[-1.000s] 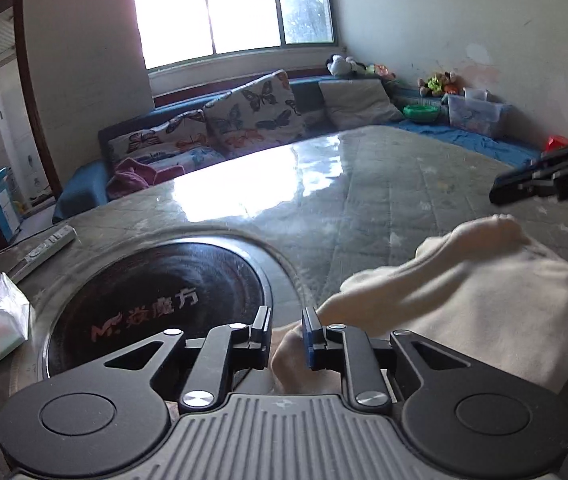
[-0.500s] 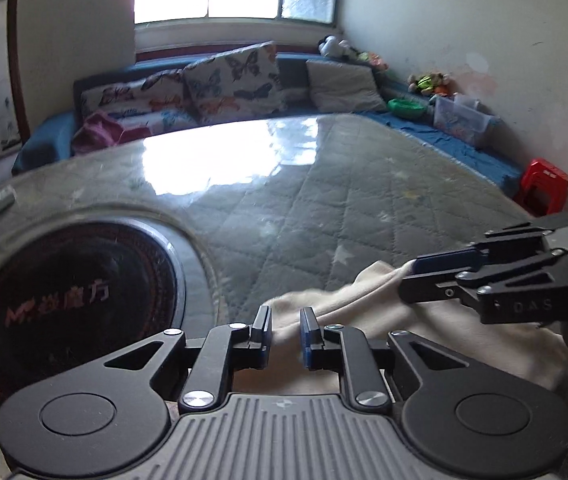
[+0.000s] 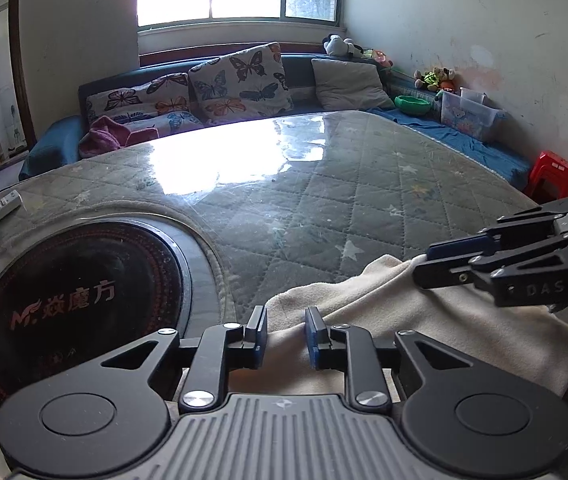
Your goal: Fold clothes
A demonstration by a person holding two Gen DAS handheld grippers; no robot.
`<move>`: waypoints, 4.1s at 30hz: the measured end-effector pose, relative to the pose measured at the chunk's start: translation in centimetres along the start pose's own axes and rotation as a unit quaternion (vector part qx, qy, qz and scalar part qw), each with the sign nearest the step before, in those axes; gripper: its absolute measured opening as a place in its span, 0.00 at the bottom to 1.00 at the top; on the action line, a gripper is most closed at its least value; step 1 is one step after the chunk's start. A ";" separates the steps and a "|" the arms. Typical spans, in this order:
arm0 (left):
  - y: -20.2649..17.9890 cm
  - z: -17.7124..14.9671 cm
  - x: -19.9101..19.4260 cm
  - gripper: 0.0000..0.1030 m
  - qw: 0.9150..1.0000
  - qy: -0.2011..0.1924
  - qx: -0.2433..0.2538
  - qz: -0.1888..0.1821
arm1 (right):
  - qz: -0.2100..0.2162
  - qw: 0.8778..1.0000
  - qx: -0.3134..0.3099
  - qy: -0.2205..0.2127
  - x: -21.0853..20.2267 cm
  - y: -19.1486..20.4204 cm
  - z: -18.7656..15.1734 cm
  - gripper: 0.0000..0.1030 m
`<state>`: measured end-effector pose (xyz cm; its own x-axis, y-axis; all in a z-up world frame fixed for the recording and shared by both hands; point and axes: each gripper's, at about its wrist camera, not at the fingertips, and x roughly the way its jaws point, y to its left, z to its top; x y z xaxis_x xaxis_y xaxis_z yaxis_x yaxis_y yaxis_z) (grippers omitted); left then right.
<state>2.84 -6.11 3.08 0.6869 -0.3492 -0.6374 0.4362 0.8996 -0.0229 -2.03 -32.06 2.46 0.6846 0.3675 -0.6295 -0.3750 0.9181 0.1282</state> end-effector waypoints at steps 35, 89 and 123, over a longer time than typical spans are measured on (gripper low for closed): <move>-0.4 -4.2 -5.6 0.33 0.997 -0.034 -0.071 -0.016 | -0.001 1.000 0.007 -0.015 -4.0 -1.5 -2.9 0.28; -2.4 -9.1 -8.8 0.36 0.999 -0.041 -0.021 -0.025 | 0.023 0.999 -0.026 -0.018 -7.8 2.5 -7.4 0.37; -0.4 -9.6 -10.5 0.40 0.997 -0.052 -0.054 0.030 | 0.022 0.996 -0.091 -0.014 -6.6 4.8 -6.4 0.44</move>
<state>-10.14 -0.30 2.34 0.7689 -0.3152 -0.5562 0.3314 0.9405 -0.0749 -12.38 -31.07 2.35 0.6818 0.4126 -0.6041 -0.5097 0.8603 0.0124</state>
